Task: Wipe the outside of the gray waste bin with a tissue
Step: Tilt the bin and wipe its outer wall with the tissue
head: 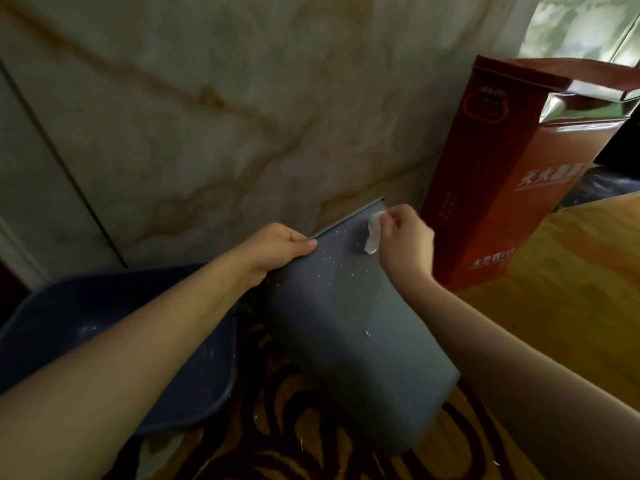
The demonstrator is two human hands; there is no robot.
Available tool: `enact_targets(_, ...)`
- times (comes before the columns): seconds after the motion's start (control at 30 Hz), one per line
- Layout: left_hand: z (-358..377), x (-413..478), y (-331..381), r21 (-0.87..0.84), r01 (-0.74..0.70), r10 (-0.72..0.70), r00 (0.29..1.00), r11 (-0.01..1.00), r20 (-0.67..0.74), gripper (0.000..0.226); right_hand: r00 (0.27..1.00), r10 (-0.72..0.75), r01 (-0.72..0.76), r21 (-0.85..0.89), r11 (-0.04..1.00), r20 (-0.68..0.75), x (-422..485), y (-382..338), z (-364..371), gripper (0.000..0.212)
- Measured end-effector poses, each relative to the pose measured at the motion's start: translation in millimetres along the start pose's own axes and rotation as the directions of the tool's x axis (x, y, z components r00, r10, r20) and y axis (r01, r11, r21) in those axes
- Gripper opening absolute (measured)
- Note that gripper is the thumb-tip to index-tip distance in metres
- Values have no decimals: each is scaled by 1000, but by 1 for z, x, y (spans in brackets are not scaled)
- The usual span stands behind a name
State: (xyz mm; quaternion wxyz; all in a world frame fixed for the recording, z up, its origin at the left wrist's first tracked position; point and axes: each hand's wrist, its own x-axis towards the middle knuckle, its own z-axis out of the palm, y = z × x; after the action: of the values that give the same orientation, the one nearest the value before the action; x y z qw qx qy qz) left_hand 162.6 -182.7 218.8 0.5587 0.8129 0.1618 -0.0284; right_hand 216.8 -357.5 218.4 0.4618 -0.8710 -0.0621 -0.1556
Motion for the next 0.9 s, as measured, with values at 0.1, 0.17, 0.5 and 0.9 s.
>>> enact_targets(0.1,-1,1,0,38,-58,60,997,998,-48,22,979,-143,132,76,988,148,-17,2,25,23)
enact_targets(0.17,-5,1,-3,34,-86,88,994,996,-62,19,926,-273,271,42,962,262,-23,11,38,29)
enact_targets(0.5,-18,3,-12,-132,-133,149,981,982,123,24,908,-366,363,53,930,203,-11,23,60,38)
enact_targets(0.9,-31,4,-23,-299,-78,180,925,951,334,41,967,-254,250,205,946,-8,-20,17,54,17)
